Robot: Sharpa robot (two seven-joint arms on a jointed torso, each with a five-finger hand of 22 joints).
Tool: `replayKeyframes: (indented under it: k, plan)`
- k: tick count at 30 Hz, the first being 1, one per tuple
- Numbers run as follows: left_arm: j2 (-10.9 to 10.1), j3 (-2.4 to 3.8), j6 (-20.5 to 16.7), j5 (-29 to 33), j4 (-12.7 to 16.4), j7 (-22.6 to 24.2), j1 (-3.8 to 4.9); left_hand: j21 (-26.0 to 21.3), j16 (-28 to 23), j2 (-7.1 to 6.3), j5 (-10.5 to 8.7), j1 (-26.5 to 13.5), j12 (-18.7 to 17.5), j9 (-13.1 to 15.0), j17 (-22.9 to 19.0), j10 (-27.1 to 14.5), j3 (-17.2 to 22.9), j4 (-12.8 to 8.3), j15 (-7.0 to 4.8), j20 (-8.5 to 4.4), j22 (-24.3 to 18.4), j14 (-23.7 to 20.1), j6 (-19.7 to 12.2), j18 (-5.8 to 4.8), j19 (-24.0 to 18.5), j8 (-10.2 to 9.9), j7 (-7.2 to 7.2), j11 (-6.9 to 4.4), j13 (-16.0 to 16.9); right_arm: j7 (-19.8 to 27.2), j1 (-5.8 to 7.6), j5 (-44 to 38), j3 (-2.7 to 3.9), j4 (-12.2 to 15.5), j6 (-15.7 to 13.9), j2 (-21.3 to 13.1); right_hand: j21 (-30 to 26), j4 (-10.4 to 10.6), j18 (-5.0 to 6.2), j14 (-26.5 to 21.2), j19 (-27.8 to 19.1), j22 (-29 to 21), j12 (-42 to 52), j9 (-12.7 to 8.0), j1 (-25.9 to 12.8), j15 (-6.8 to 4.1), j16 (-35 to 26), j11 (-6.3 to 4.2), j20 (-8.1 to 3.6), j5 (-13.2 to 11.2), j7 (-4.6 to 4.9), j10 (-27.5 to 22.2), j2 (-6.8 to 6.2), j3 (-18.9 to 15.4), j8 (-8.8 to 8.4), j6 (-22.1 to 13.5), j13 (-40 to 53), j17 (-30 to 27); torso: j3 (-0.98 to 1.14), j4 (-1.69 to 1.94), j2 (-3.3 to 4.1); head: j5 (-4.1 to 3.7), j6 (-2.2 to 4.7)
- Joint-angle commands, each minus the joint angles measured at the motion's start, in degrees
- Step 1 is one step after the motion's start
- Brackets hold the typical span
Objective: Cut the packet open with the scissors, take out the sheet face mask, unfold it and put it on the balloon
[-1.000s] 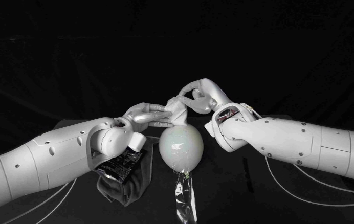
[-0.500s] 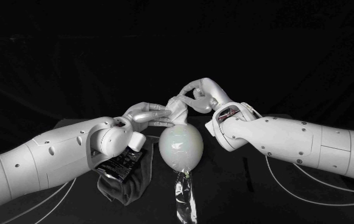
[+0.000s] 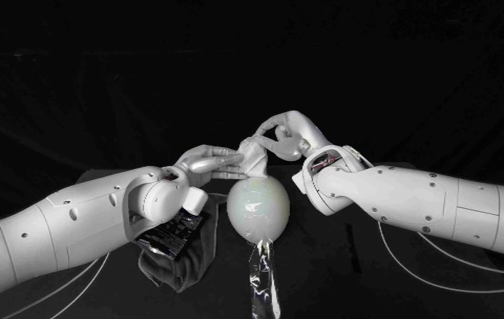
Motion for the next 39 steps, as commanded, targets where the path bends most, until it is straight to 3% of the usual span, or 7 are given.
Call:
replayKeyframes:
  k: [1,12,21,28,39]
  plan:
    - [0.1,0.01,1.5,0.8,0.1,1.0,-0.04,-0.4,0.0,0.12,0.14,-0.5,0.1,0.2,-0.1,0.5,-0.1,0.0,-0.47,-0.01,-0.1,0.0,0.3,0.39,-0.7,0.4,-0.33,-0.04,0.0,0.1,0.01,-0.2,0.05,-0.1,0.0,0.0,0.2,0.0,-0.12,6.0,0.9,11.9,0.3,0.1,0.5,-0.35,0.2,-0.58,-0.34,0.4,0.03,3.9,0.23,0.4,0.27,0.5,11.9,15.1,0.01,0.02,0.01,-0.08,0.07]
    - [0.0,0.01,2.6,1.3,0.0,1.1,-0.05,-0.5,0.1,2.56,0.10,-0.5,0.4,1.0,-0.1,1.9,0.0,0.0,-0.66,0.00,0.0,0.1,1.0,0.38,-1.0,1.5,-0.75,-0.46,0.0,-0.1,0.01,-0.3,0.05,-0.5,0.0,0.0,0.2,0.0,-0.12,6.0,0.9,11.9,0.3,0.1,0.5,-0.35,0.2,-0.58,-0.34,0.4,0.03,3.9,0.23,0.4,0.27,0.5,11.9,15.1,0.01,0.05,0.00,-0.18,0.10]
    - [0.0,0.01,3.2,2.4,-0.1,1.3,-0.06,-0.6,0.1,3.04,0.10,-1.5,0.2,1.5,-0.1,2.4,-0.9,0.6,-0.71,0.03,0.0,0.1,0.9,0.28,-1.2,2.0,-1.04,-0.60,0.0,-0.2,0.01,-0.3,0.05,-0.5,0.3,0.1,0.2,0.0,-0.14,6.0,1.0,11.9,0.3,0.2,0.4,-0.36,0.2,-0.58,-0.36,0.4,0.04,3.9,0.22,0.6,0.36,0.5,12.0,15.1,0.00,0.06,0.01,-0.21,0.06]
    - [0.1,0.01,3.8,3.7,0.0,1.5,-0.06,-0.6,0.3,5.19,0.11,-1.7,0.4,2.2,0.0,3.7,-0.7,1.5,-1.01,0.03,0.0,0.4,0.9,0.28,-1.3,2.8,-1.65,-1.08,0.0,-0.4,0.01,-0.4,0.05,-0.5,0.6,0.2,0.2,0.0,-0.14,6.0,1.0,11.9,0.3,0.2,0.4,-0.36,0.2,-0.58,-0.36,0.4,0.04,3.9,0.22,0.6,0.36,0.5,12.0,15.1,0.01,0.04,0.00,-0.24,-0.06]
    - [-0.1,0.02,4.6,4.4,0.0,2.0,-0.08,-0.7,0.3,6.60,0.07,-2.0,-0.1,2.5,0.1,3.5,-0.6,2.3,-1.06,0.04,0.0,0.5,0.1,0.24,-1.3,2.9,-1.76,-1.03,-0.1,-0.7,0.01,-0.8,0.05,-1.4,0.4,0.1,0.1,-0.1,-0.12,6.0,0.9,11.9,0.3,0.2,0.4,-0.36,0.2,-0.58,-0.37,0.4,0.04,3.9,0.19,0.7,0.42,0.5,12.0,15.1,0.00,0.05,0.01,-0.26,-0.10]
